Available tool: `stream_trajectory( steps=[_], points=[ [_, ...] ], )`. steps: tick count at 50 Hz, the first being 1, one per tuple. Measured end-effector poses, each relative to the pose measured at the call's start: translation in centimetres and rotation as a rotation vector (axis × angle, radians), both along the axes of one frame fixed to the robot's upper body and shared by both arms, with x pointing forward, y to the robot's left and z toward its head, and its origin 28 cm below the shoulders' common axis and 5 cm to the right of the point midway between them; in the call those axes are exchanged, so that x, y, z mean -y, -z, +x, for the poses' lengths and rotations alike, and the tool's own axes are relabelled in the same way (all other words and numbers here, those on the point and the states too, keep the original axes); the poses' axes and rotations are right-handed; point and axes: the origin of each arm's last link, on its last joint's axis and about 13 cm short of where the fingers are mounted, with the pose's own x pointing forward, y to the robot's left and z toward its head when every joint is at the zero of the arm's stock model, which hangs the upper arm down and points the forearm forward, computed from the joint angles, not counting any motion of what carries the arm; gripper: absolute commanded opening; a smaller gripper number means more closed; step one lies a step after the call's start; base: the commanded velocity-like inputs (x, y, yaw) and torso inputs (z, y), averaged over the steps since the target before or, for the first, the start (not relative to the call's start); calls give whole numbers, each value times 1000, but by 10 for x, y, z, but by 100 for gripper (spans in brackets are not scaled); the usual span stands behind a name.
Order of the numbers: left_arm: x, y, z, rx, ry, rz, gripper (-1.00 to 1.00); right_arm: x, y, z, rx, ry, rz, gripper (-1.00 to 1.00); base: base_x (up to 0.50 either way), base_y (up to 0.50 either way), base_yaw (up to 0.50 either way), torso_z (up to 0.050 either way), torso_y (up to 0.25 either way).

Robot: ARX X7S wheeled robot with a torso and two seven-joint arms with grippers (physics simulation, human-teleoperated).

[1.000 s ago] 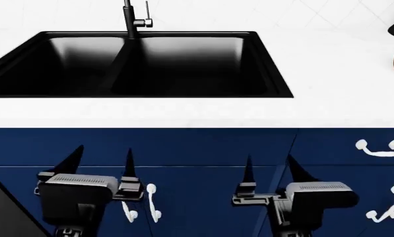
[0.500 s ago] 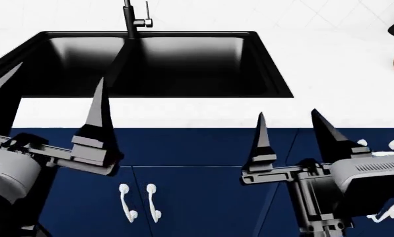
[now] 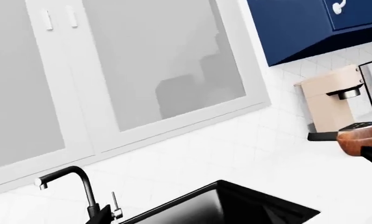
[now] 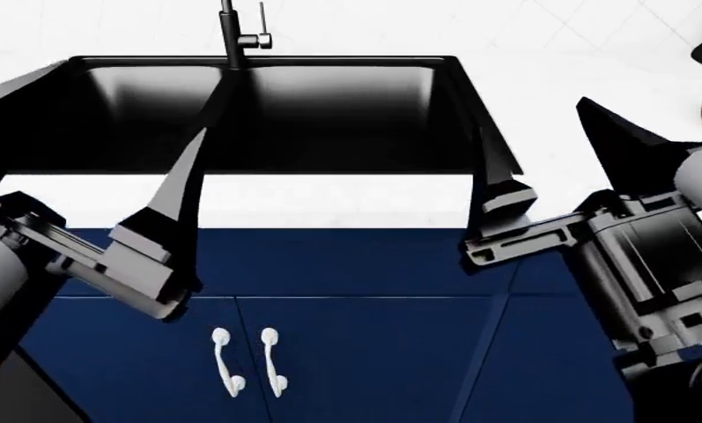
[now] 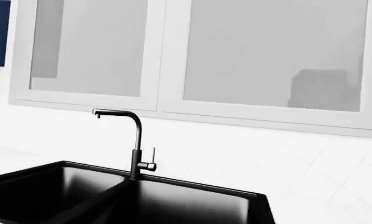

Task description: Move the fresh-baked cupcake off the tray onto the counter, and place the bowl used for mixing into the sink.

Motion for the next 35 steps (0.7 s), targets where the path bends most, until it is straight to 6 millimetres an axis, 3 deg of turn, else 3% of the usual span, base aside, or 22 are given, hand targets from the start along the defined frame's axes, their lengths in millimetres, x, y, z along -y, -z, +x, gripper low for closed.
stream_trajectory(
  steps=[19, 35],
  points=[
    [-38, -29, 19, -68, -71, 111, 100, 15, -44, -2, 35, -8, -150, 100, 0, 0, 0, 0, 0],
    [-50, -40, 14, -24, -89, 118, 100, 18, -51, 0, 48, -4, -186, 100, 60, 73, 0, 0, 0]
  ],
)
